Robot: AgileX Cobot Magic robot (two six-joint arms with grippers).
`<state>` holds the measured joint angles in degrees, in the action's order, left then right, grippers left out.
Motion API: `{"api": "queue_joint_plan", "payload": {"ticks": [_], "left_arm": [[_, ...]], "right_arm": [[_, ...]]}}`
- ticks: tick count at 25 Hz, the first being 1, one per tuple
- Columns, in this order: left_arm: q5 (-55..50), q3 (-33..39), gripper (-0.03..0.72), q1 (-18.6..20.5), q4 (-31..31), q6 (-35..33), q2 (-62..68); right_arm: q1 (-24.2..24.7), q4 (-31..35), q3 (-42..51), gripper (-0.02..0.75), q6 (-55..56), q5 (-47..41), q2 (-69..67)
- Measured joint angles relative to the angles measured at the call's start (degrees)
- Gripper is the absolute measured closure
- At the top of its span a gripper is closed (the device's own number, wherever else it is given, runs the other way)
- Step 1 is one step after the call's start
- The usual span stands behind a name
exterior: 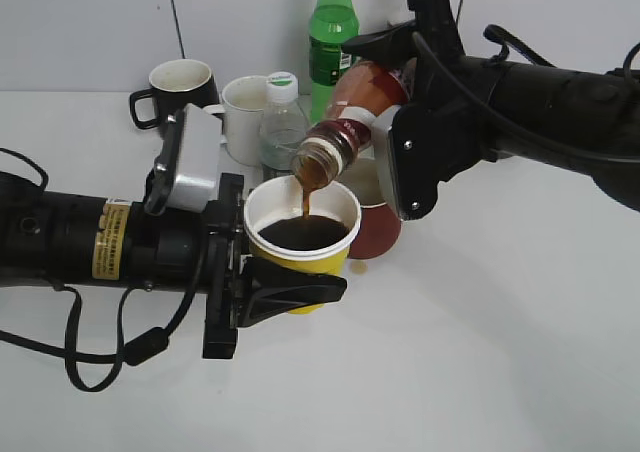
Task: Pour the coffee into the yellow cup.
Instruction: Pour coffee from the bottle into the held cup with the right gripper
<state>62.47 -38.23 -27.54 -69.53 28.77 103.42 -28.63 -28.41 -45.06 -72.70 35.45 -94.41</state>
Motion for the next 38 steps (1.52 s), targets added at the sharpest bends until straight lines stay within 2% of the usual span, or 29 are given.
{"api": "queue_joint_plan", "payload": {"ticks": [10,21,26,29,32,38], "left_arm": [[0.0,0.0,0.307,0.0,0.0,0.0,0.0],[0.0,0.0,0.307,0.0,1.2,0.0,0.0],[-0.1,0.0,0.308,1.3,3.8,0.0,0.0],[-0.4,0.0,0.308,3.0,4.5,0.0,0.0],[-1.5,0.0,0.308,6.3,5.0,0.0,0.0],[-1.9,0.0,0.308,11.6,5.9,0.0,0.0]], "right_arm": [[0.0,1.4,0.0,0.234,3.7,0.4,0.0],[0.0,2.8,0.0,0.234,20.5,5.1,0.0],[0.0,10.8,0.0,0.234,31.3,7.2,0.0],[0.0,18.4,0.0,0.234,41.0,7.3,0.0],[0.0,26.0,0.0,0.234,48.0,7.3,0.0],[0.2,30.1,2.9,0.234,57.1,8.0,0.1]]}}
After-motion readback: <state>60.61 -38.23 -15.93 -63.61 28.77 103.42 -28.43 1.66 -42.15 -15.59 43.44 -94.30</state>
